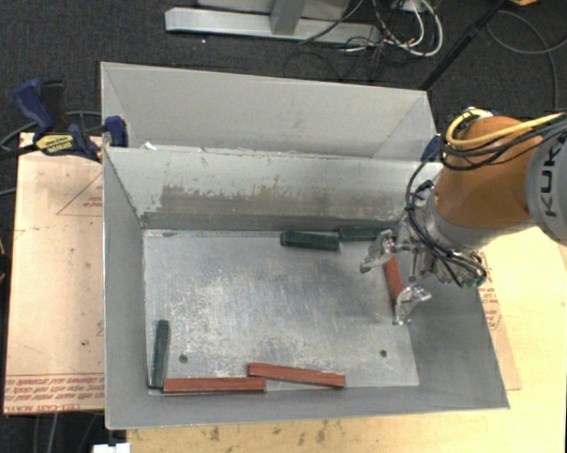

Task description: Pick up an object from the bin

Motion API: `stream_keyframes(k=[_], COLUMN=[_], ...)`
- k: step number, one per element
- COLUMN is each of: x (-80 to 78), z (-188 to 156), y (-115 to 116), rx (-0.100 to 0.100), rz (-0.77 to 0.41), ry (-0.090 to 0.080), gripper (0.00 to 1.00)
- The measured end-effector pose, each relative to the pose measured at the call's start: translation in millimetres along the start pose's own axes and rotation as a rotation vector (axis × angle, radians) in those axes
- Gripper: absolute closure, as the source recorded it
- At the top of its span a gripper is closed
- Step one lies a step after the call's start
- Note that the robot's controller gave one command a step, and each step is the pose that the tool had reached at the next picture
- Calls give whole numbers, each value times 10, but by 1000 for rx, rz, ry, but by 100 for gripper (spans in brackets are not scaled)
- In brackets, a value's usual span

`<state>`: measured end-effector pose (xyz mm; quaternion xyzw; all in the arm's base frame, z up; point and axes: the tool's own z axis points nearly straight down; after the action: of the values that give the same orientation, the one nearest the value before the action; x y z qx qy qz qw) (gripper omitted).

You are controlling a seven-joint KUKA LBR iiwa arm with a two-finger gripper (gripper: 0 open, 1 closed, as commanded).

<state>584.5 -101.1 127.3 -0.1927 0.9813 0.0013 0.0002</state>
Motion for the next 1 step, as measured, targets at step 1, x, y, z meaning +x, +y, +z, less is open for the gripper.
stream_keyframes(k=[1], x=[-41], z=[-187], y=[-139], rx=[7], rz=[-105], ry=[-5], gripper=[0])
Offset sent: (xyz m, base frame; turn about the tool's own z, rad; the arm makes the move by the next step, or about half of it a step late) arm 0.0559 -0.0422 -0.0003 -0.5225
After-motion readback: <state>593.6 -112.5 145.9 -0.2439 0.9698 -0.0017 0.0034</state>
